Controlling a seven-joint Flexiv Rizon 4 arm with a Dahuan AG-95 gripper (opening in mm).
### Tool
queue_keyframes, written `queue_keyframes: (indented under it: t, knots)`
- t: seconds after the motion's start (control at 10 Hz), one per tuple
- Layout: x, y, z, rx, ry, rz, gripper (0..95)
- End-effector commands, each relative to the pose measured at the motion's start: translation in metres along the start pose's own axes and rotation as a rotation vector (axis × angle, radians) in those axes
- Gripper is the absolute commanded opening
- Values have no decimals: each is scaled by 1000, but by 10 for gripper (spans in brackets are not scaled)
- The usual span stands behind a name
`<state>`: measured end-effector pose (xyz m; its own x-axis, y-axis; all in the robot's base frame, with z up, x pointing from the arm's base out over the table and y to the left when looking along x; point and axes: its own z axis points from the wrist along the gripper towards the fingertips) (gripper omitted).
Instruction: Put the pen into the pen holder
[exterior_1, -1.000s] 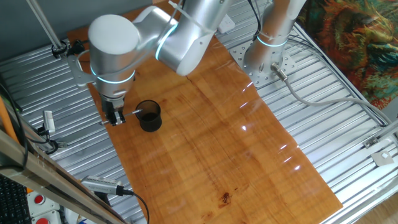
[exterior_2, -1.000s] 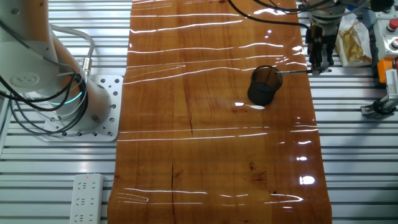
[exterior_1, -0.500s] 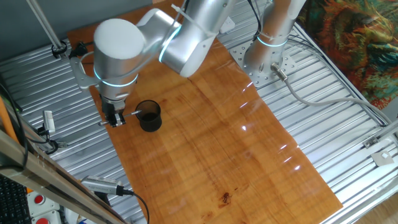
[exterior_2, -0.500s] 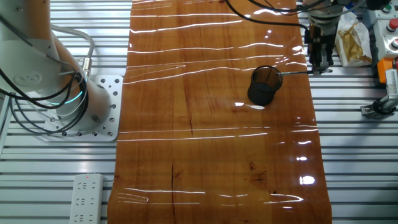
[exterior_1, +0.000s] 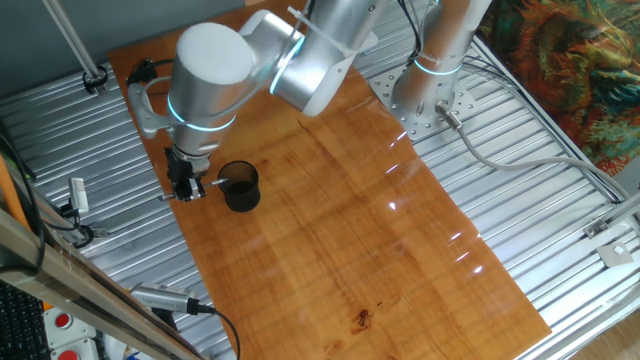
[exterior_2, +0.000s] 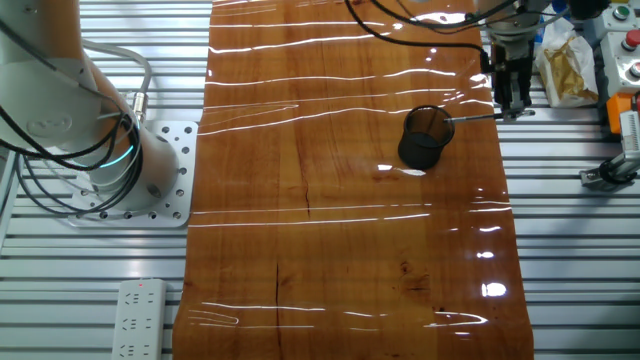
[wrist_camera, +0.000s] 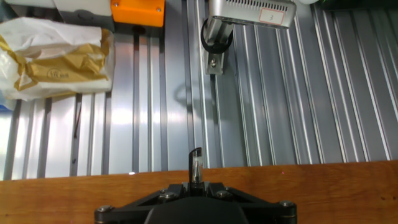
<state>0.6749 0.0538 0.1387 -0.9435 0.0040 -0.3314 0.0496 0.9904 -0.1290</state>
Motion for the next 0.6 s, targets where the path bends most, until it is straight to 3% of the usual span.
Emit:
queue_keyframes:
  t: [0.1, 0.6]
  knots:
    - [-1, 0, 0, -6, -5, 3, 0]
    - [-1, 1, -2, -19, -52, 7, 0]
